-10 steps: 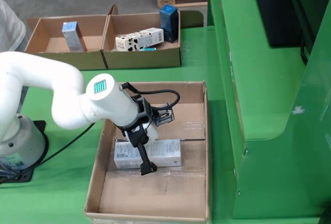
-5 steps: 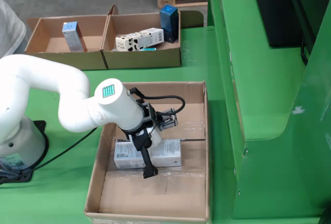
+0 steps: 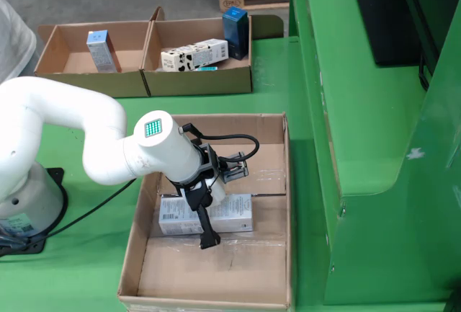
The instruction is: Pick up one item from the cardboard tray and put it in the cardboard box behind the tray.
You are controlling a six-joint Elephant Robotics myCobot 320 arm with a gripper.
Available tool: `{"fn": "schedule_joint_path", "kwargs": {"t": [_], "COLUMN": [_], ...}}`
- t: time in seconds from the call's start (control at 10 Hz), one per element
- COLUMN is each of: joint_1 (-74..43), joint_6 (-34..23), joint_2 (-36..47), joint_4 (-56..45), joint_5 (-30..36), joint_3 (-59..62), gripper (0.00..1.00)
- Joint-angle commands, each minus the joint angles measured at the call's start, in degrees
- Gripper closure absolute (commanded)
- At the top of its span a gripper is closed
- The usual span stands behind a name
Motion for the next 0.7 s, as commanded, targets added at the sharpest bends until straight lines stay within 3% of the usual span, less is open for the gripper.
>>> {"fn": "schedule_joint_path", "kwargs": {"t": [0.0,0.1,0.6], "joint_1": [-0.1,-0.1,-0.1], "joint_6": [0.2,0.2,0.2], "joint_2": [1.3,1.3,1.3], "joint_4": [0.6,0.6,0.6], "joint_5": [0.3,0.3,0.3], "joint_3": [1.8,1.8,1.8], "gripper": [0.0,0.0,0.5]}}
